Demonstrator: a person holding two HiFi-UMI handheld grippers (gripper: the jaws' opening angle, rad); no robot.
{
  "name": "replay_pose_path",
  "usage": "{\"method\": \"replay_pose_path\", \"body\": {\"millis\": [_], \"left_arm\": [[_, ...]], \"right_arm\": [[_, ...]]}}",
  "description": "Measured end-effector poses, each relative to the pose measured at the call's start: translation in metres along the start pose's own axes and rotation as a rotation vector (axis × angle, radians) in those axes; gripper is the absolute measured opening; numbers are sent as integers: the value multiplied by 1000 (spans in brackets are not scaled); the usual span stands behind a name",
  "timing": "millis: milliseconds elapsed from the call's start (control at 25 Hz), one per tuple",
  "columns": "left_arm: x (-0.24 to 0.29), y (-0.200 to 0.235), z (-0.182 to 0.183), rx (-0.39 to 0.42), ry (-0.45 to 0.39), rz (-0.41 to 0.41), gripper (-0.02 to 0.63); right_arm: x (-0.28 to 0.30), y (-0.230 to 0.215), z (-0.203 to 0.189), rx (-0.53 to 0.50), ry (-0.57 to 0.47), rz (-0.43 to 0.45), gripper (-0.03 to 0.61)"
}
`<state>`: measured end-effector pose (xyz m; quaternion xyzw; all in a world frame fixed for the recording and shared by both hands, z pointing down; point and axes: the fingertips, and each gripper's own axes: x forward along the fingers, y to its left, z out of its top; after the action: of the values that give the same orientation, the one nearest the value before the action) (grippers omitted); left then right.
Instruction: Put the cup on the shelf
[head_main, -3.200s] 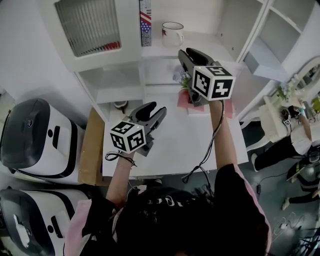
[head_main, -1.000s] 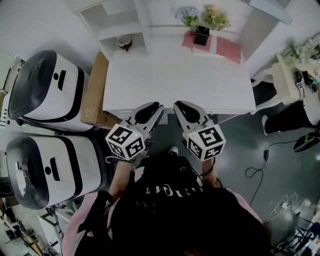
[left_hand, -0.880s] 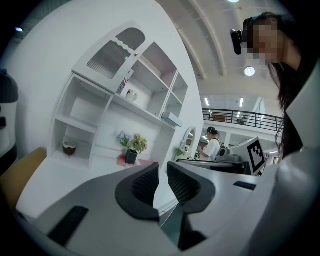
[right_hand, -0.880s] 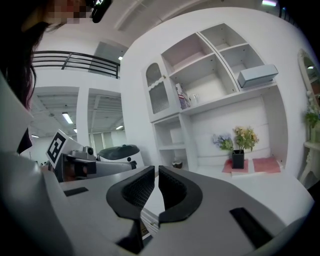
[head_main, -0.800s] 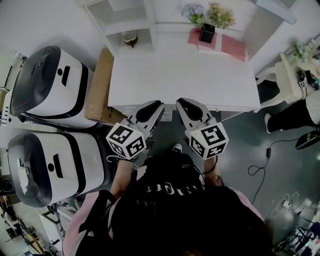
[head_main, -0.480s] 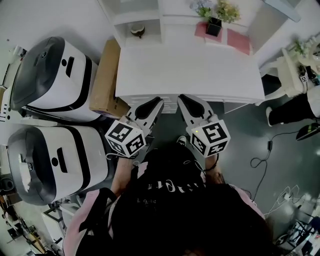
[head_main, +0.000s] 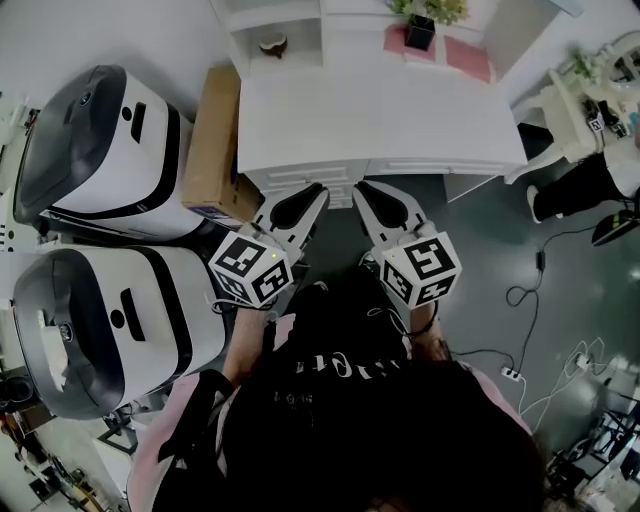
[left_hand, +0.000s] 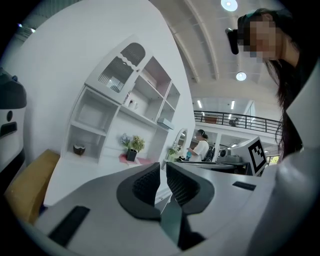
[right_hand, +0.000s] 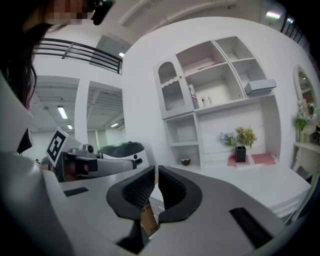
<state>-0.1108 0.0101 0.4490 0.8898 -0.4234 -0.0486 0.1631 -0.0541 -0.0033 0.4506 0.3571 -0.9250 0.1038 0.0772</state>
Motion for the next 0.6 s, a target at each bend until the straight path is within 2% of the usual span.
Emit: {"method": "replay_pose_path", "body": {"millis": [600], "left_arm": [[-39,-11,3,4,-23,-39,52]], "right_arm": [[-10,41,0,-18,-10,-28,58]]}}
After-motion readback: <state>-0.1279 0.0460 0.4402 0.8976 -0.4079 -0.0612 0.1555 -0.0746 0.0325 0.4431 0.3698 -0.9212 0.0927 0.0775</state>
